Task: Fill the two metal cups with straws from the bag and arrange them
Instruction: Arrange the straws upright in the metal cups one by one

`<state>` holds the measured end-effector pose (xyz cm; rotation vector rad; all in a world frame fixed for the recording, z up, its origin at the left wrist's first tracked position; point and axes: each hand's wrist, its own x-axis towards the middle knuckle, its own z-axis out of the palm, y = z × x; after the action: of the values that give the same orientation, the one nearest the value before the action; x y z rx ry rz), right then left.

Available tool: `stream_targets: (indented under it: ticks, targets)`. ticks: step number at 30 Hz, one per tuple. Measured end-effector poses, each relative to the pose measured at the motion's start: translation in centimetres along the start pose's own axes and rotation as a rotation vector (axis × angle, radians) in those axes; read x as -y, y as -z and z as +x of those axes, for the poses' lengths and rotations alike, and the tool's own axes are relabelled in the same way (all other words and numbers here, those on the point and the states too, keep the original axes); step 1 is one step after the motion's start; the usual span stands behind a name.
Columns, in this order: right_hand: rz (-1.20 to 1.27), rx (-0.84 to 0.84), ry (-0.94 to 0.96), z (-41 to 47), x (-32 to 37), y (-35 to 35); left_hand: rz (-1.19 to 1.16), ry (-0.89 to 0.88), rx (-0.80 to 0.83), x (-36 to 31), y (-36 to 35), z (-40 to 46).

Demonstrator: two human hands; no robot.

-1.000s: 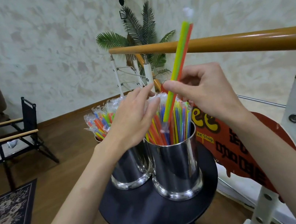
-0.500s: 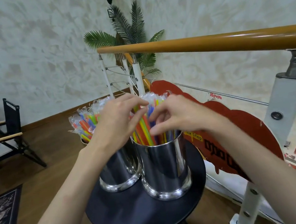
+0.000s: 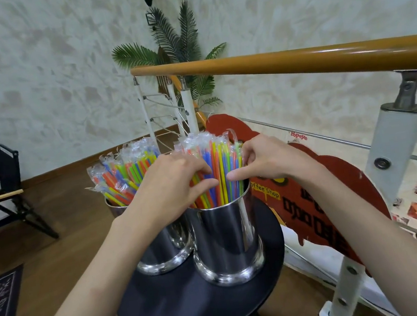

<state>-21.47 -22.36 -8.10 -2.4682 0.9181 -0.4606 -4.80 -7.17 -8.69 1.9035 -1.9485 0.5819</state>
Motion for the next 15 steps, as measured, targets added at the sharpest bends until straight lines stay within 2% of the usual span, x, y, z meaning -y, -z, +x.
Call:
stream_targets:
  ticks: [15]
  targets:
    - [0.158,-0.026,0.106,0.2,-0.3,0.5,0.111,0.087,-0.095,-1.4,-1.5,0.3]
